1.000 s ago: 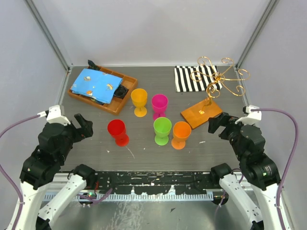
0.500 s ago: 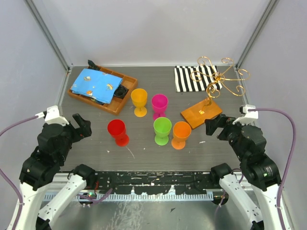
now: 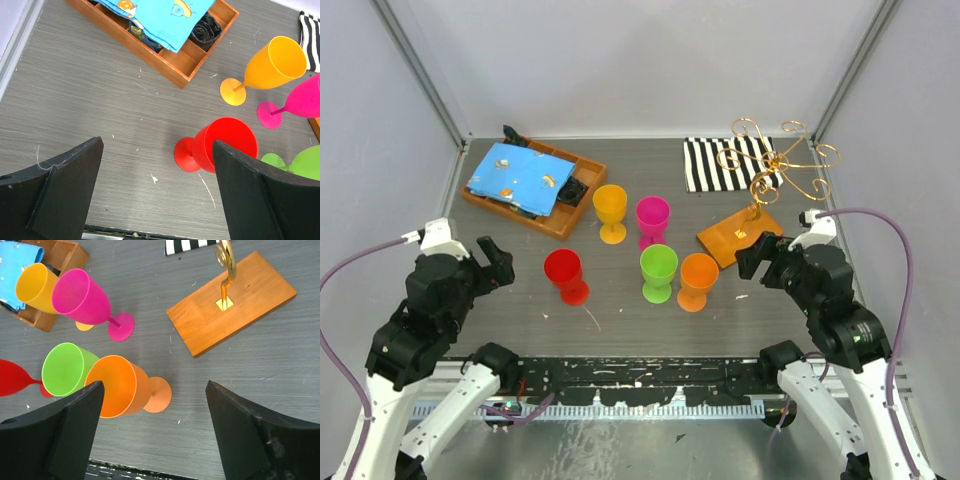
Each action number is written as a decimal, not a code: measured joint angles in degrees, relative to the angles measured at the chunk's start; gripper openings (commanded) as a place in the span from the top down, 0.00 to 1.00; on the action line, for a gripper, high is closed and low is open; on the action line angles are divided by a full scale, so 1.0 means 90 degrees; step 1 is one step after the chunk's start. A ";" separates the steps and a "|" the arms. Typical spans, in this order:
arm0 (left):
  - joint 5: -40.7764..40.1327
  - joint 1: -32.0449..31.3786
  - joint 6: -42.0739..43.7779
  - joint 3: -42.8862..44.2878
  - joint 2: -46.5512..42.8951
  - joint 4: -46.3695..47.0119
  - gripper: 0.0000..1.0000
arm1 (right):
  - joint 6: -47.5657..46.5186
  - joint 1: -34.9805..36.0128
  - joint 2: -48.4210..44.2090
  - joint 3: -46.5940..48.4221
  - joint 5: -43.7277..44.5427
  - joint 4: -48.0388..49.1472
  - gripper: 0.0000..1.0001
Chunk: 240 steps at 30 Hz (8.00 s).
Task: Place the wine glass upside down on the wine glass rack
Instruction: Pick up the wine glass at the center of the board, then adjust the wine glass.
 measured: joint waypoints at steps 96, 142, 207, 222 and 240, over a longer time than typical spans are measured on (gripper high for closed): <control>0.0216 0.0000 0.0007 -0.0075 0.0112 0.0138 0.02 | 0.0546 0.0007 0.1243 -0.1722 -0.1656 0.1447 0.50; 0.0260 0.0000 0.0005 -0.0148 0.0287 0.0189 0.02 | 0.0129 0.0539 0.1557 -0.1052 -0.0573 0.0551 0.95; 0.1494 -0.4131 -0.1464 0.1545 0.4830 0.4996 0.63 | 0.0488 0.0542 0.0015 0.1780 -0.1025 0.0845 0.99; 0.1540 -0.4129 -0.1571 0.1491 0.4830 0.5127 1.00 | 0.0515 0.0542 -0.0027 0.1559 -0.1056 0.1066 0.97; 0.1319 -0.4126 -0.1163 0.1382 0.4619 0.5229 1.00 | 0.0452 0.0542 -0.0359 0.1350 -0.0971 0.0981 0.53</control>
